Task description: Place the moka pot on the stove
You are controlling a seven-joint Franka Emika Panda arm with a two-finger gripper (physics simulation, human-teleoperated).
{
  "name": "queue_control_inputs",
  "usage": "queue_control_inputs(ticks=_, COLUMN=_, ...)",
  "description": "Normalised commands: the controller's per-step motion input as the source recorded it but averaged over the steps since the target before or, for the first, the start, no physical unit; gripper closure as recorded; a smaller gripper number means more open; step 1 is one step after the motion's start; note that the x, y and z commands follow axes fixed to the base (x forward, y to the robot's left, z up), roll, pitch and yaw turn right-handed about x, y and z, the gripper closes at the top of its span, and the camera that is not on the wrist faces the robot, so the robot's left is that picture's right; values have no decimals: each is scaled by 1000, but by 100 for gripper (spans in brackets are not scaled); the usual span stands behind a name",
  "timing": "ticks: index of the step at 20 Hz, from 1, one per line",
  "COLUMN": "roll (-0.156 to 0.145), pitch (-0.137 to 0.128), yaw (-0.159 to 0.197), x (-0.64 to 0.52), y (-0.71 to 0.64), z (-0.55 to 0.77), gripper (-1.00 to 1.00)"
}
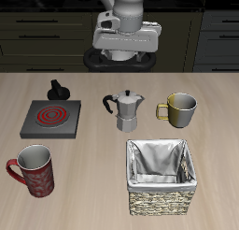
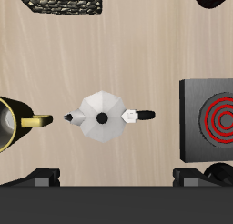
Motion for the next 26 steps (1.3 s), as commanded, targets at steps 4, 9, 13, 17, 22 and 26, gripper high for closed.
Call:
queue_control_inputs(ticks=4, roll=4, pitch=-46, yaw=0, x=46, y=110, z=-155, gripper=-100)
queue_control_inputs(ticks=9, roll=10, pitch=-53, yaw=15, x=-8, y=147, z=-209, gripper=-100)
queue_control_inputs(ticks=13, roll=4, pitch=-59, yaw=58, x=-29, y=66, z=-233, gripper=-100)
queue_control_inputs(ticks=17, roll=-8, pitch=-8, yaw=21, x=-2, y=42, z=-254, gripper=-100)
queue_control_inputs(ticks=22, roll=-6, pitch=-21, yaw=51, x=-72, y=39, z=-234, gripper=-100)
queue_control_inputs(ticks=26, roll=-14, pitch=-3, yaw=47, x=-22, y=-58, z=-173, gripper=-100)
